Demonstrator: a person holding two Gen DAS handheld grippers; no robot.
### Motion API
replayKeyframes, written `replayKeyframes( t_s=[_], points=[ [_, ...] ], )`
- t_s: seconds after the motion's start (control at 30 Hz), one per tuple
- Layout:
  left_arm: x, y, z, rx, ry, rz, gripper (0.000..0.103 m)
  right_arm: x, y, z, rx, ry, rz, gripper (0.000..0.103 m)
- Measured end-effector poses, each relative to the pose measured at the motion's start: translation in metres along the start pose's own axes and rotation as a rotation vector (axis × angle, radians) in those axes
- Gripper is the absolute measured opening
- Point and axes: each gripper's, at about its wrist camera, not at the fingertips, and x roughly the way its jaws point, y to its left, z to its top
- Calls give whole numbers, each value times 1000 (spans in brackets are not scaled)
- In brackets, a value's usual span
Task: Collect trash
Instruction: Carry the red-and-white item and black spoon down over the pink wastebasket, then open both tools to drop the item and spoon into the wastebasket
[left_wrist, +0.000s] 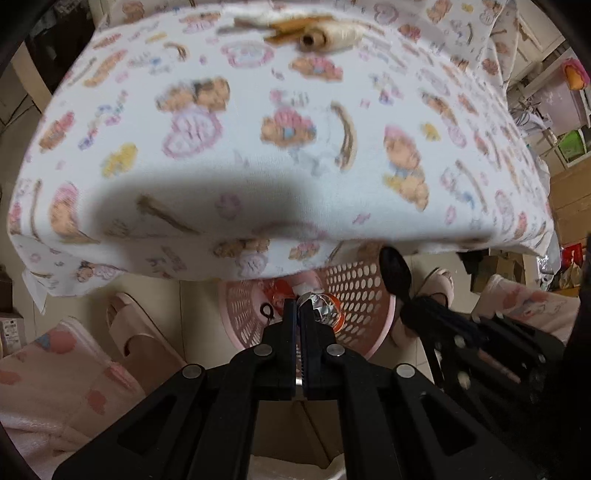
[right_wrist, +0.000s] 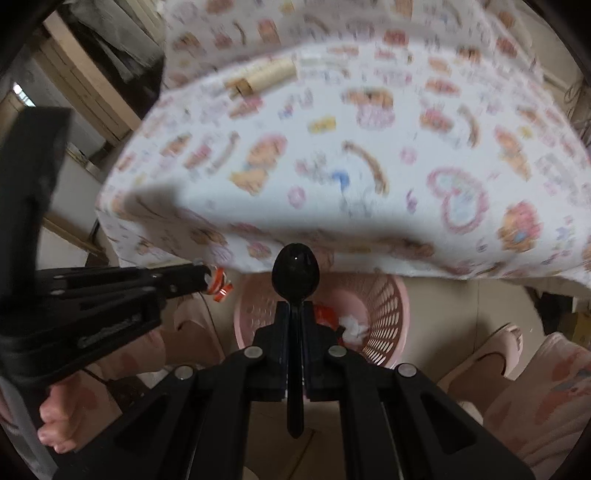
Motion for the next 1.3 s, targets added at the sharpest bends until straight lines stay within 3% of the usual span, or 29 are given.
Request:
replayKeyframes(
  t_s=[0.27,0.6,0.7,0.77,0.83,1.1,1.17,1.2,1.3],
  points=[
    [21,1,-8,19,58,53,1,25,-22,-3,76,22,-40,6],
    [40,5,-16,12,121,63,2,40,-33,-8,110,43,-63,6],
    [39,6,-17,15,121,73,20,49,-37,-11,118,64,-79,6],
    [37,5,-16,14,116,88,51,51,-38,-11,129,69,-82,6],
    [35,7,-16,5,110,104,62,51,-39,-10,137,71,-76,6],
    [18,10,-14,-6,55,110,72,62,-41,-16,136,104,-97,6],
    [12,11,-12,-12,30,111,76,63,-42,-17,147,111,-89,25],
    [9,12,-12,-16,18,105,76,62,-42,-17,149,104,-89,30],
    [-2,14,-9,-19,-27,101,77,57,-40,-15,137,86,-97,31]
  ],
)
